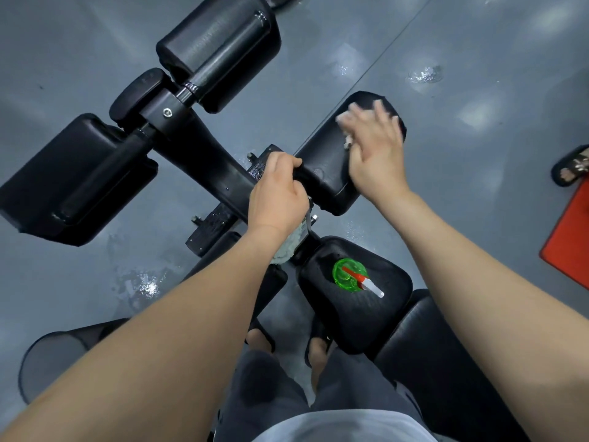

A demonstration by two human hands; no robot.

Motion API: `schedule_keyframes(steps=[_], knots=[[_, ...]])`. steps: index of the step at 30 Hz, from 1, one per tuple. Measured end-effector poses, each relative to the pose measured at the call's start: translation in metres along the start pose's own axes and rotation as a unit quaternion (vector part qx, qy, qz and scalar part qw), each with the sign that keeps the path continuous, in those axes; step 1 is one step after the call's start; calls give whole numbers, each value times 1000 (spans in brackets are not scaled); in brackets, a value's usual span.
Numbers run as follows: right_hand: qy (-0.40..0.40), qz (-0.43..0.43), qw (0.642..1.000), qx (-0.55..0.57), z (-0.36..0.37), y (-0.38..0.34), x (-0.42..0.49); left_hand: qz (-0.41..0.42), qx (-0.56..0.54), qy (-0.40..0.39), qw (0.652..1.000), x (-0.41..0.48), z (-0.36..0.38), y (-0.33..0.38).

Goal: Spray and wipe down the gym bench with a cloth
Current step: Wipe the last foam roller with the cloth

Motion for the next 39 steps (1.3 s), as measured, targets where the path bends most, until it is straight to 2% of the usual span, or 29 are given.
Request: schedule_keyframes(steps=[5,10,12,16,18,22,26,31,33,36,39], knots=[[-68,-156,983,-72,24,-44,-32,-11,-9,18,1000,0,-3,-2],[-102,-249,957,-108,23,-33,-54,-39,-29,47,998,-2,-5,0],[-124,-260,949,-131,15,-22,-47,-40,-26,42,998,-1,-4,0],[-92,-113,984,-105,-10,2,-17,-48,-33,28,998,0,-1,0],[-92,-75,989,-86,-12,3,-15,-42,-21,30,998,0,-2,2],[-110,-92,989,-41,-4,-8,-43,-12,32,28,999,-1,0,7],[-123,-98,983,97,-5,-8,-77,23,98,27,995,-8,3,15],[-141,85,966,199,-38,-10,-92,30,153,-14,988,-19,-3,23],[-116,132,944,281,-47,-11,-96,39,135,-8,990,-32,-11,30],[-98,165,921,339,-52,-16,-100,50,63,14,997,-53,-22,38],[-105,161,903,384,-52,-26,-102,5,-119,-13,993,-70,-25,42]])
Point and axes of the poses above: each hand's wrist, its own x-axis towards the middle knuckle, its own z-axis out of the palm, y = z × x, the point moved 4 cm from there along x, towards the middle knuckle, and after that the axes turned 9 degrees about -y, right-handed, at the moved point
